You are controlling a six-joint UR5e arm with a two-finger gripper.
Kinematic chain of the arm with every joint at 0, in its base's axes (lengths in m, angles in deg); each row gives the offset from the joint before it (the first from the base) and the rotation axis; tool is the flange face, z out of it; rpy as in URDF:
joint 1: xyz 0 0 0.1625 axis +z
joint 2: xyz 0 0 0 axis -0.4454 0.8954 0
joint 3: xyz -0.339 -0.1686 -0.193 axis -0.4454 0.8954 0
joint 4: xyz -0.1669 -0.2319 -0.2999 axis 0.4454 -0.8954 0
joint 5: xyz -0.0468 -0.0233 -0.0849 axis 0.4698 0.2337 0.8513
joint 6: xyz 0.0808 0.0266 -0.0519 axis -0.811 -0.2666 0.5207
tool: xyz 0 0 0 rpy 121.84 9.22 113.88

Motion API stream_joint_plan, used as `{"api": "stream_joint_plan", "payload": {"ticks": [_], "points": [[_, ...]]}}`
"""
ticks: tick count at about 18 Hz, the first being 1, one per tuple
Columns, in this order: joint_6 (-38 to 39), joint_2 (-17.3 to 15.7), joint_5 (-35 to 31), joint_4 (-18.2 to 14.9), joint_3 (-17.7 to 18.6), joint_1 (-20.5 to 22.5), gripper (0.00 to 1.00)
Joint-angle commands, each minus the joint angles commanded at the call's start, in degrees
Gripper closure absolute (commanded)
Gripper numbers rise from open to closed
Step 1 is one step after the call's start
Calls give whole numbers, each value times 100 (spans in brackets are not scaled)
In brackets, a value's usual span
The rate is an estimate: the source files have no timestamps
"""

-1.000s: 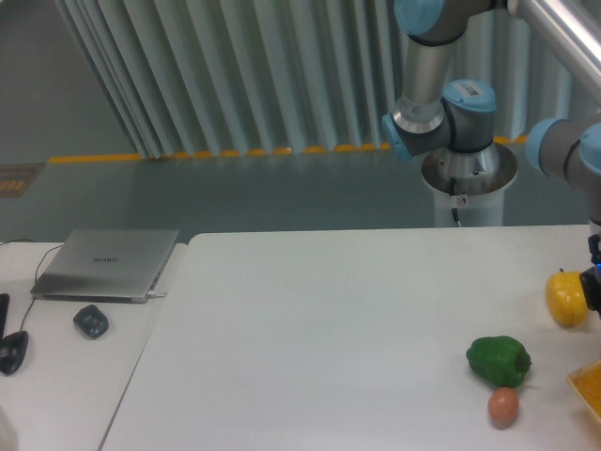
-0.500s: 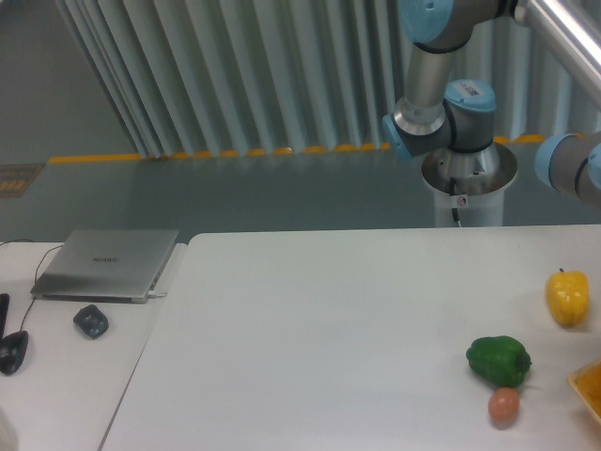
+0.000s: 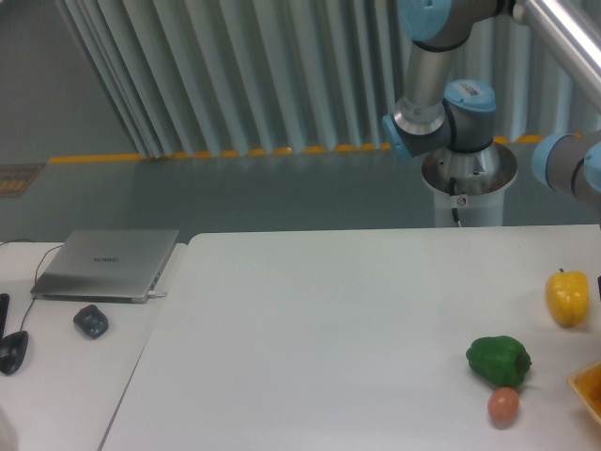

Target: Place the red peppers in a basket

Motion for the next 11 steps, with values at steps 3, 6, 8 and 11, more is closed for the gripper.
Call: {"api": "stream_joint_plan", "payload": {"ticks": [3, 6, 8, 11], "points": [[27, -123, 9, -18, 264, 0, 0], [343, -167, 17, -18, 440, -9, 0], [317, -219, 53, -44, 440, -61, 0], [317, -290, 61, -657, 396, -184, 0]]}}
